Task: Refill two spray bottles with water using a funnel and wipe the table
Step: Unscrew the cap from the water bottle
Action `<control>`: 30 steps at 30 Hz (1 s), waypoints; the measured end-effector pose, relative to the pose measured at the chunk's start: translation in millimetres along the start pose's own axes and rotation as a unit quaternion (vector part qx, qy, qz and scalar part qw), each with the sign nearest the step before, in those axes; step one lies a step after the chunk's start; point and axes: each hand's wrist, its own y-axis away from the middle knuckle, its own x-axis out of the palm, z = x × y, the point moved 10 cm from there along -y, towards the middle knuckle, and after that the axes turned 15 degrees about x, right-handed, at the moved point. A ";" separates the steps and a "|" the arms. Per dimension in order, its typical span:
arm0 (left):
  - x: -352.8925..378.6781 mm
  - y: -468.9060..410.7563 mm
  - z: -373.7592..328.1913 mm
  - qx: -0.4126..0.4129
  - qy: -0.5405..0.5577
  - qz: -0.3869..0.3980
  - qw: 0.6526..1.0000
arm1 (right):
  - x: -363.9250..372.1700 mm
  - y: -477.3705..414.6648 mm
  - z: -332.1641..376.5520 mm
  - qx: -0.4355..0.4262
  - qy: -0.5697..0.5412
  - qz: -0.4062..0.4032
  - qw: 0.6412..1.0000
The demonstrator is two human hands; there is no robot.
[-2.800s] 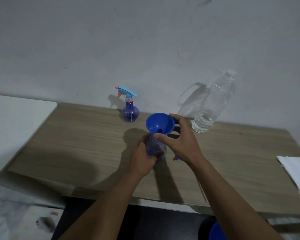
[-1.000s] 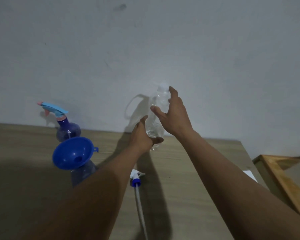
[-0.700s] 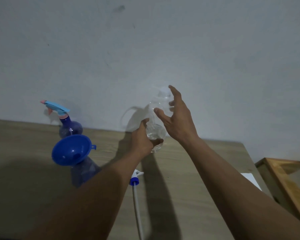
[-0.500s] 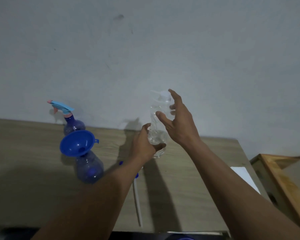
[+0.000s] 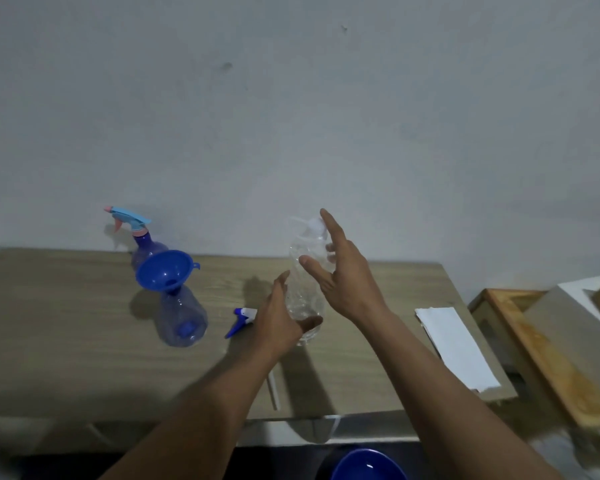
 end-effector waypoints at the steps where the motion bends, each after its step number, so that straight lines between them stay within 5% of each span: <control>1: -2.5 -1.8 -8.0 0.016 -0.001 -0.008 1.000 | 0.8 1.7 1.8 0.001 0.004 0.003 1.000; 7: -9.1 -11.7 -17.8 0.024 -0.007 -0.041 0.999 | -11.5 -7.7 13.0 0.065 -0.015 -0.036 0.997; 12: -8.3 -14.7 -8.6 0.014 -0.008 -0.042 0.999 | -14.9 -15.2 32.2 0.037 0.021 -0.052 0.998; 30: -11.1 -12.2 -6.1 0.027 0.036 -0.049 0.998 | -14.6 -22.0 31.1 0.043 -0.068 0.038 0.996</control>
